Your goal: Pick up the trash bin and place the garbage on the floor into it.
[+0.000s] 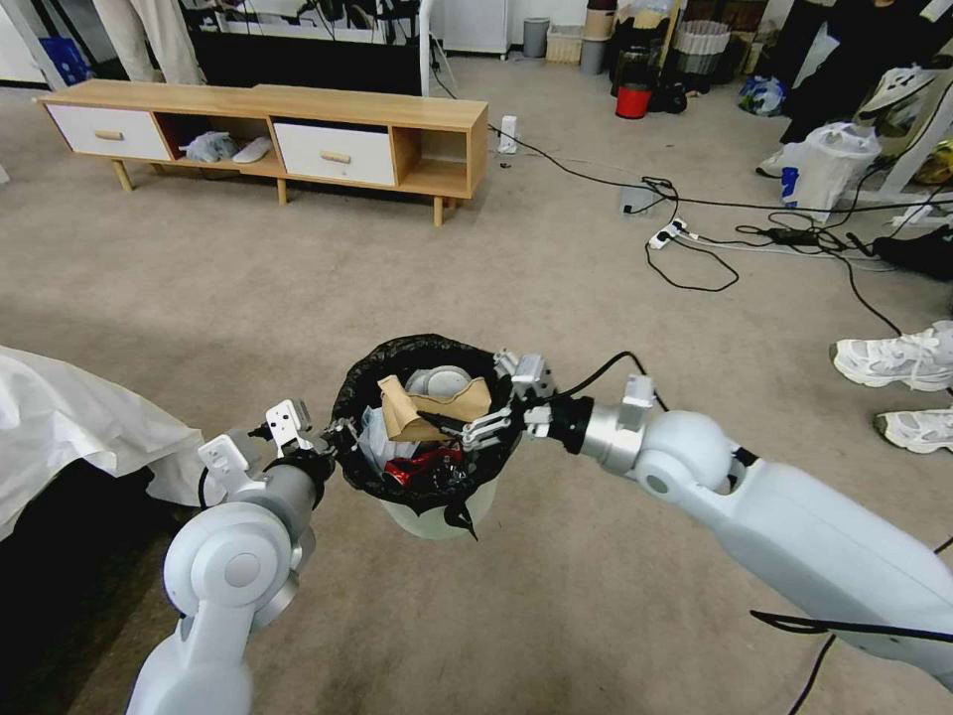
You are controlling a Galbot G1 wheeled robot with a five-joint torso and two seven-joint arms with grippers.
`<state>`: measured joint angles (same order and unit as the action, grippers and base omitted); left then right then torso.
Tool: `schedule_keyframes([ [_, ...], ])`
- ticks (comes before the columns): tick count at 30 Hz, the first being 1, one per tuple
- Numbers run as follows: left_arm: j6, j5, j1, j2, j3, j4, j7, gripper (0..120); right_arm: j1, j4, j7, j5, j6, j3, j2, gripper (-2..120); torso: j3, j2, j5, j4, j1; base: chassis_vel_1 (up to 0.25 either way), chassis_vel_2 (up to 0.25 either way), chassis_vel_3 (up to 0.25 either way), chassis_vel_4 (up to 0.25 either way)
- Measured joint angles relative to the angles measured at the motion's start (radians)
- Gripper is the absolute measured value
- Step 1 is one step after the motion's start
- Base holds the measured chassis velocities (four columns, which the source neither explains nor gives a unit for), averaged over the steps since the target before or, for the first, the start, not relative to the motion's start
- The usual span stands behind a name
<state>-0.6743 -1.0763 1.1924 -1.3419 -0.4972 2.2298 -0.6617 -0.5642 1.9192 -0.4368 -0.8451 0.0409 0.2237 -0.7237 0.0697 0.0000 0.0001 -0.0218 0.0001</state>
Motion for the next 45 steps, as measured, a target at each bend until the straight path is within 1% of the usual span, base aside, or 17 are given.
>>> schedule_keyframes([
  [3, 0.000, 0.001, -0.002, -0.001, 0.002, -0.001, 0.000, 4, -0.030, 0.024, 0.000, -0.002, 0.003, -0.047, 0.029, 100, 0.000, 0.000, 0.0001, 0.0000, 0.000, 0.000, 0.000, 0.000, 0.000],
  [7, 0.000, 0.001, -0.002, -0.002, 0.003, -0.001, 0.000, 4, -0.054, 0.043, -0.001, -0.004, 0.005, -0.090, 0.046, 100, 0.000, 0.000, 0.0001, 0.0000, 0.000, 0.000, 0.000, 0.000, 0.000],
  [9, 0.000, 0.000, 0.000, 0.001, 0.000, 0.002, -0.001, 4, -0.071, 0.056, -0.001, -0.009, 0.005, -0.142, 0.053, 100, 0.000, 0.000, -0.0001, -0.0001, 0.000, 0.000, 0.000, 0.000, 0.000],
  [20, -0.001, -0.010, 0.001, 0.019, -0.017, 0.022, -0.003, 4, -0.121, 0.042, 0.042, -0.022, 0.016, -0.308, 0.042, 100, 0.000, 0.000, 0.0001, 0.0000, 0.000, 0.000, 0.000, 0.000, 0.000],
  [23, -0.002, -0.011, -0.001, 0.023, -0.027, 0.030, -0.003, 4, -0.147, 0.021, 0.071, -0.012, 0.013, -0.365, 0.038, 100, 0.000, 0.000, -0.0001, -0.0001, 0.000, 0.000, 0.000, 0.000, 0.000],
  [28, -0.002, -0.012, 0.001, 0.024, -0.044, 0.045, -0.004, 4, -0.207, -0.004, 0.118, 0.008, 0.006, -0.448, 0.034, 100, 0.000, 0.000, -0.0001, 0.0006, 0.000, 0.000, 0.000, 0.000, 0.000],
  [30, -0.003, -0.007, 0.006, 0.031, -0.055, 0.058, -0.004, 4, -0.309, -0.012, 0.167, 0.034, -0.004, -0.561, 0.034, 100, 0.000, 0.000, 0.0002, -0.0002, 0.000, 0.000, 0.000, 0.000, 0.000],
  [31, -0.003, -0.007, 0.006, 0.031, -0.055, 0.058, -0.004, 4, -0.309, -0.012, 0.167, 0.034, -0.004, -0.561, 0.034, 100, 0.000, 0.000, 0.0002, -0.0002, 0.000, 0.000, 0.000, 0.000, 0.000],
  [33, -0.004, -0.002, 0.006, 0.033, -0.060, 0.064, -0.003, 4, -0.394, -0.010, 0.193, 0.056, -0.012, -0.650, 0.035, 100, 0.000, 0.000, 0.0001, -0.0001, 0.000, 0.000, 0.000, 0.000, 0.000],
  [36, -0.004, -0.001, 0.004, 0.034, -0.061, 0.066, -0.003, 4, -0.444, -0.005, 0.210, 0.074, -0.017, -0.710, 0.031, 100, 0.000, 0.000, 0.0001, 0.0001, 0.000, 0.000, 0.000, 0.000, 0.000],
  [37, -0.005, 0.000, 0.002, 0.038, -0.062, 0.067, -0.003, 4, -0.501, 0.005, 0.228, 0.095, -0.025, -0.769, 0.019, 100, 0.000, 0.000, -0.0006, -0.0003, 0.000, 0.000, 0.000, 0.000, 0.000],
  [38, -0.005, 0.002, 0.001, 0.041, -0.062, 0.070, -0.001, 4, -0.558, 0.017, 0.253, 0.117, -0.037, -0.816, 0.001, 100, 0.000, 0.000, 0.0002, 0.0000, 0.000, 0.000, 0.000, 0.000, 0.000],
  [39, -0.005, 0.002, 0.001, 0.041, -0.062, 0.070, -0.001, 4, -0.558, 0.017, 0.253, 0.117, -0.037, -0.816, 0.001, 100, 0.000, 0.000, 0.0002, 0.0000, 0.000, 0.000, 0.000, 0.000, 0.000],
  [41, -0.006, 0.009, -0.001, 0.048, -0.062, 0.072, 0.002, 4, -0.653, 0.046, 0.316, 0.148, -0.059, -0.896, -0.044, 100, 0.000, 0.000, -0.0005, -0.0002, 0.000, 0.000, 0.000, 0.000, 0.000],
  [42, -0.006, 0.009, -0.001, 0.048, -0.062, 0.072, 0.002, 4, -0.653, 0.046, 0.316, 0.148, -0.059, -0.896, -0.044, 100, 0.000, 0.000, -0.0005, -0.0002, 0.000, 0.000, 0.000, 0.000, 0.000],
  [44, -0.007, 0.018, -0.004, 0.052, -0.061, 0.075, 0.005, 4, -0.716, 0.066, 0.391, 0.186, -0.071, -0.941, -0.095, 100, 0.000, 0.000, 0.0002, 0.0000, 0.000, 0.000, 0.000, 0.000, 0.000],
  [45, -0.007, 0.018, -0.004, 0.052, -0.061, 0.075, 0.005, 4, -0.716, 0.066, 0.391, 0.186, -0.071, -0.941, -0.095, 100, 0.000, 0.000, 0.0002, 0.0000, 0.000, 0.000, 0.000, 0.000, 0.000],
])
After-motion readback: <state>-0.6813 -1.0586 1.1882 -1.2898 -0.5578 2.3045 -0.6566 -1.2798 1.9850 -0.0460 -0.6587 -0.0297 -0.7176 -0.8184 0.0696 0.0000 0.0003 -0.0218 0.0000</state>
